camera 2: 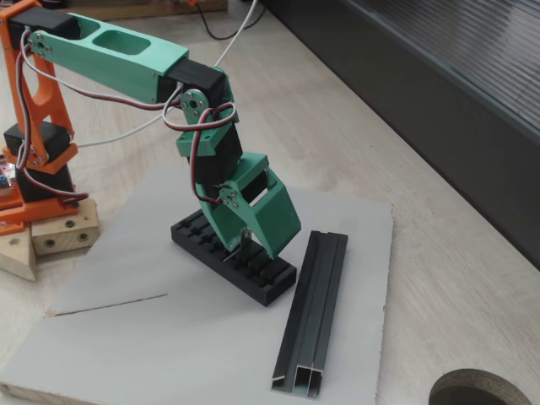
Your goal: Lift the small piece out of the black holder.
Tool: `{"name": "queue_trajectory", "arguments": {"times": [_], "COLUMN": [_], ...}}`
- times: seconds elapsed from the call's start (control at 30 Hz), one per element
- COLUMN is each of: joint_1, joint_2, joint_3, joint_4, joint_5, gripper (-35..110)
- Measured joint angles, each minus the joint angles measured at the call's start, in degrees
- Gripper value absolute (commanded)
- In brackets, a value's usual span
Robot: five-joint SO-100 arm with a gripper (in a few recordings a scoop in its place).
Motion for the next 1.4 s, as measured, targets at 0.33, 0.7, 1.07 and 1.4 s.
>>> {"name": "queue_trajectory", "arguments": {"times": [0.33, 0.7, 1.07, 1.4], "joint_1": [0.0, -0.1, 0.2, 0.3], "joint_2": [0.0, 0.2, 0.4, 5.6], "joint_3": [0.0, 0.0, -4.8, -7.2], "joint_4": [-0.2, -0.2, -0.2, 0.0], "joint_5": [0.0, 0.0, 0.4, 0.0], "gripper": [21, 4, 4, 4]}}
